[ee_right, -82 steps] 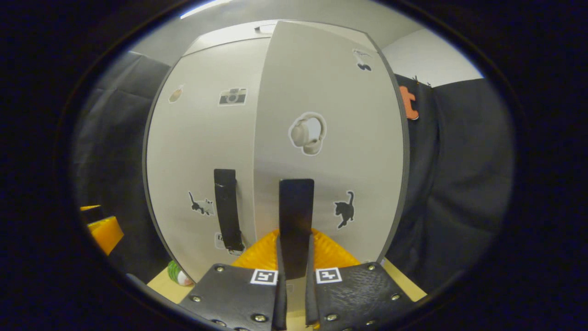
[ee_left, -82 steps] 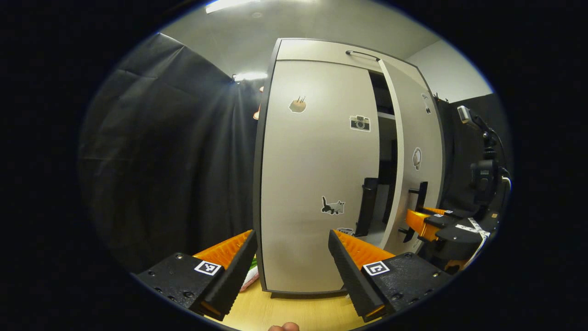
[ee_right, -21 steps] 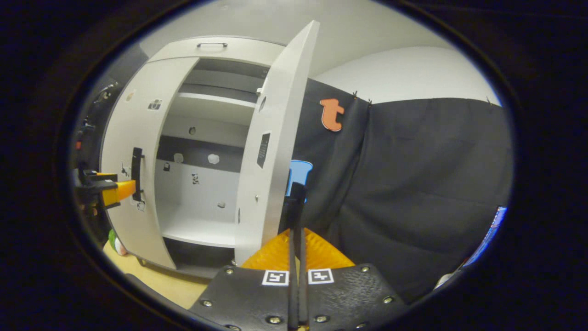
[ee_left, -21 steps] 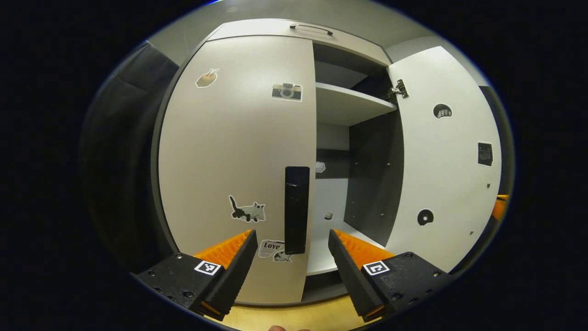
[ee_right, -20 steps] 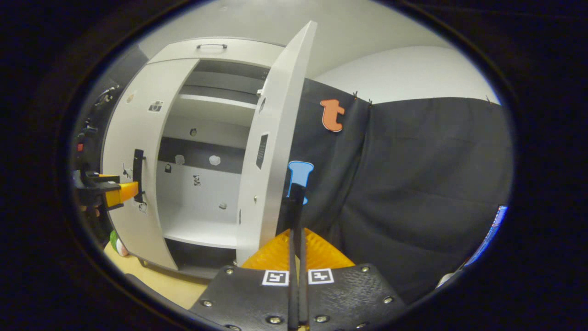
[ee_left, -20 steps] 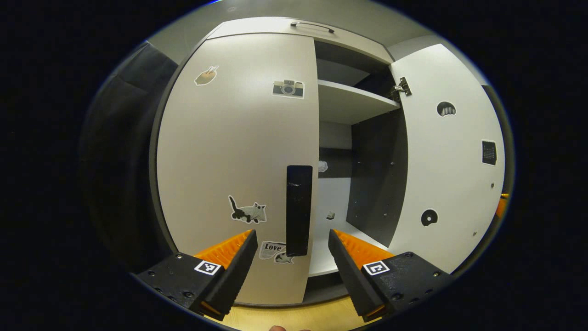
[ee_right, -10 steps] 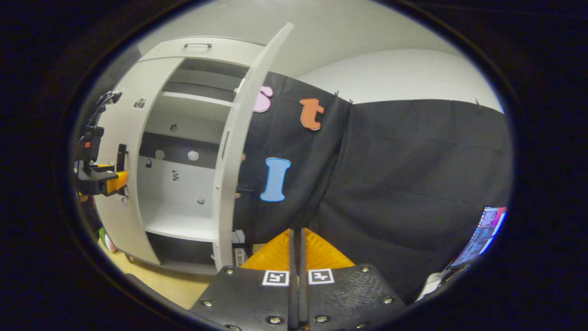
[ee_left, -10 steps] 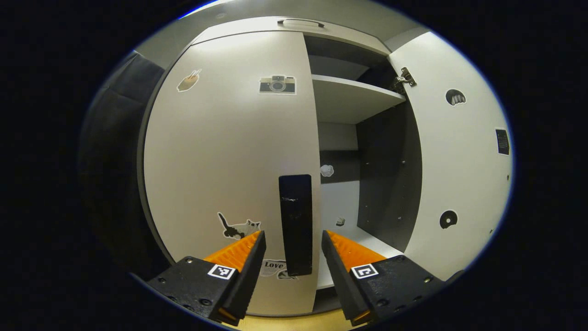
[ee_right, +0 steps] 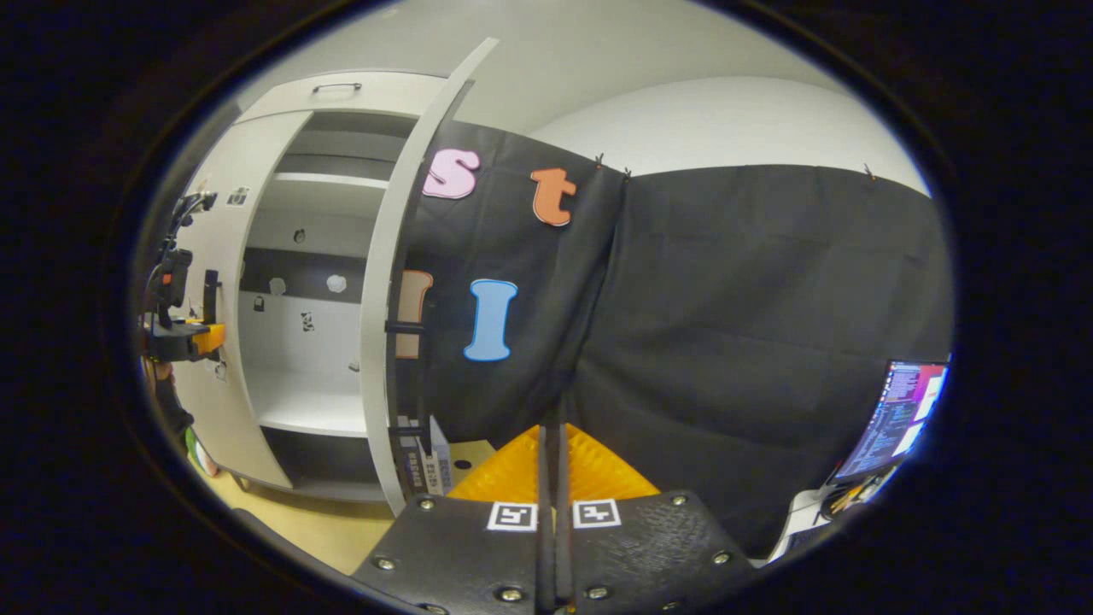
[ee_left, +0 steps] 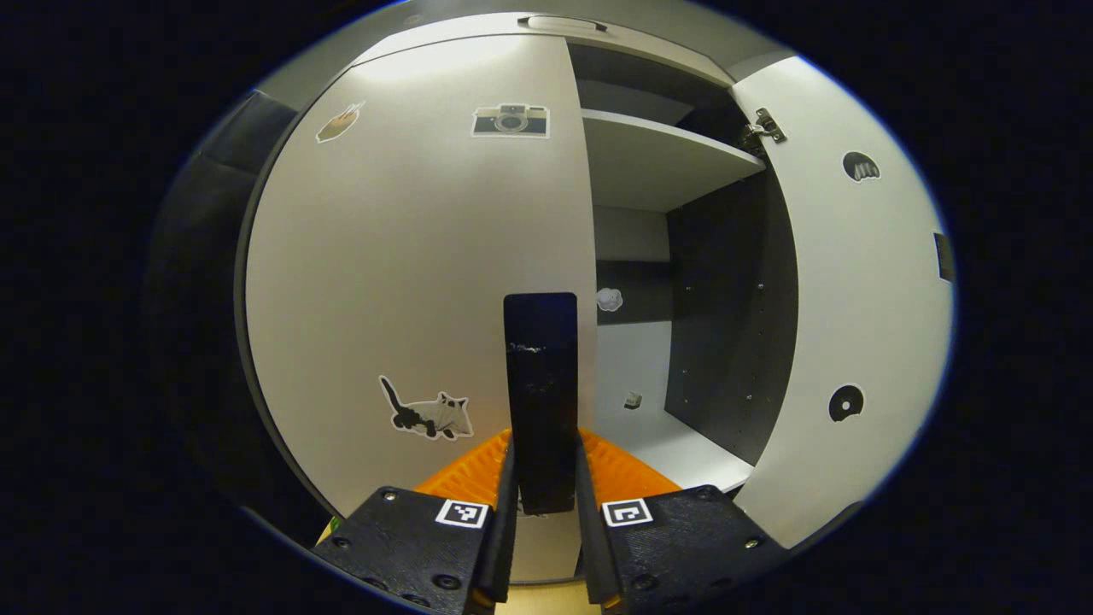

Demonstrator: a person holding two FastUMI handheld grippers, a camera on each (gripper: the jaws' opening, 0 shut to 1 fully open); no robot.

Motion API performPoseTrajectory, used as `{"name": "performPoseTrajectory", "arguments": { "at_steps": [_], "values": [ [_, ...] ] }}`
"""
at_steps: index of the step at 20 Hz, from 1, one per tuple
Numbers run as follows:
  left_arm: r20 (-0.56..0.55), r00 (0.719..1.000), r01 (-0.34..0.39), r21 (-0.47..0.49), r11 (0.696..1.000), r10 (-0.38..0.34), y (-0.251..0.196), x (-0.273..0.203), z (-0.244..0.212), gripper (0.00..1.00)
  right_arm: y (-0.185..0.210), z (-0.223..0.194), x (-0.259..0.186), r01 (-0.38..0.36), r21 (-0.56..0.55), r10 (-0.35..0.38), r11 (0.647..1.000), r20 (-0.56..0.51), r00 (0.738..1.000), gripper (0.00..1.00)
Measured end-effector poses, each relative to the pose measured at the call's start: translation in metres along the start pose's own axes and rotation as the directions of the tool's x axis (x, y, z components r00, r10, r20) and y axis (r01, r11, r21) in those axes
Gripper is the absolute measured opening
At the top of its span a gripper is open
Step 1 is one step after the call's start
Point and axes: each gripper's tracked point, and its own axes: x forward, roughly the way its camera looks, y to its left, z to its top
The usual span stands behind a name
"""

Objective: Open the right door of the double-door shoe cabinet with the right hand, and open the left door with the left hand.

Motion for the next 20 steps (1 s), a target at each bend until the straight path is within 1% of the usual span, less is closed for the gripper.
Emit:
{"name": "performPoseTrajectory", "arguments": {
  "at_steps": [5,8,13,16,20],
  "values": [
    [-0.015,1.000,0.023,0.004,1.000,-0.023,0.000,-0.002,-0.002,0.25,0.006,-0.002,0.001,-0.021,0.004,0.022,1.000,-0.015,1.000,0.01],
    [-0.014,0.999,0.040,-0.003,0.999,-0.040,0.000,-0.005,-0.002,0.22,0.013,-0.001,0.004,-0.036,0.007,0.036,0.999,-0.013,0.999,0.01],
    [-0.015,0.997,0.074,-0.016,0.997,-0.075,0.000,-0.017,-0.002,0.21,0.027,-0.004,0.013,-0.063,0.015,0.063,0.998,-0.021,0.998,0.01],
    [-0.021,0.995,0.094,-0.022,0.995,-0.094,0.002,-0.034,-0.003,0.20,0.036,-0.007,0.021,-0.079,0.029,0.080,0.996,-0.028,0.996,0.01],
    [-0.018,0.994,0.105,-0.027,0.994,-0.106,0.004,-0.049,-0.004,0.21,0.049,-0.008,0.033,-0.095,0.039,0.096,0.995,-0.028,0.995,0.01]
  ]
}}
